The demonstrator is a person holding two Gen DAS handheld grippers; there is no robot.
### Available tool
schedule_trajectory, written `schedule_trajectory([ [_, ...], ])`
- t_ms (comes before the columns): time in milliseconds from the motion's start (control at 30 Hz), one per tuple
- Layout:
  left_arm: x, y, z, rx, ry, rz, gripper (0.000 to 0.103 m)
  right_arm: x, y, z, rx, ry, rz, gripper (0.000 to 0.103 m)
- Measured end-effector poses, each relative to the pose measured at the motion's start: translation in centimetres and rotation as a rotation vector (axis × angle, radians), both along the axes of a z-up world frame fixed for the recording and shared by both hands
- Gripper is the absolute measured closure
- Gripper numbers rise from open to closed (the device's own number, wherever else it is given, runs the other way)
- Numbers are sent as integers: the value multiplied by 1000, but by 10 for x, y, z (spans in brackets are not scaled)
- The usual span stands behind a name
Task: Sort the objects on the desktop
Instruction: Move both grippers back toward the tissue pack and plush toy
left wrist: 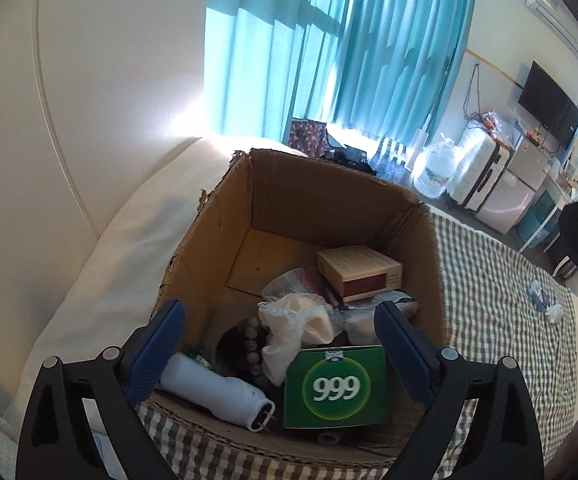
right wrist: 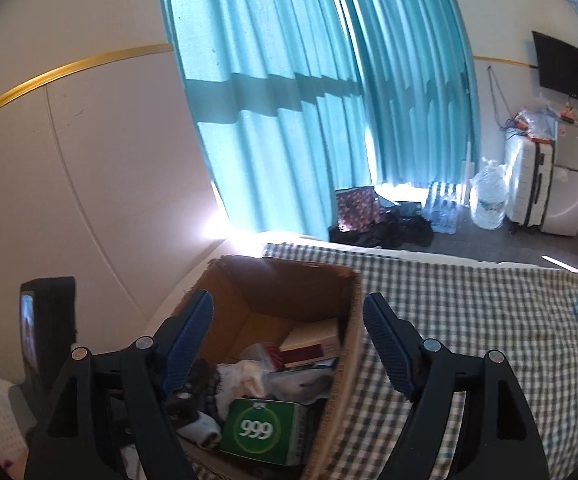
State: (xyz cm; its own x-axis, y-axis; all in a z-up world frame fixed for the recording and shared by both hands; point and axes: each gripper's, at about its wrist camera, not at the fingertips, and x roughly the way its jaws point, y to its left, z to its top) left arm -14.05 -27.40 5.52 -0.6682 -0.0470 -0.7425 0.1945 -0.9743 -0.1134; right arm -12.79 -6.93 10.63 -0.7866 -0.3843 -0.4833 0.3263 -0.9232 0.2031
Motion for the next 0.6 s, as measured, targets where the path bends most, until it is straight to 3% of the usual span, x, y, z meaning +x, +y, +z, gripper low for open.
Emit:
schedule_trajectory([
  [333,12,74,34,-14,57,-78,0,27,76,11,30,33,-131,25],
  [600,8,150,36,-16,47,-159,0,41,149,17,30,35,-246,25],
])
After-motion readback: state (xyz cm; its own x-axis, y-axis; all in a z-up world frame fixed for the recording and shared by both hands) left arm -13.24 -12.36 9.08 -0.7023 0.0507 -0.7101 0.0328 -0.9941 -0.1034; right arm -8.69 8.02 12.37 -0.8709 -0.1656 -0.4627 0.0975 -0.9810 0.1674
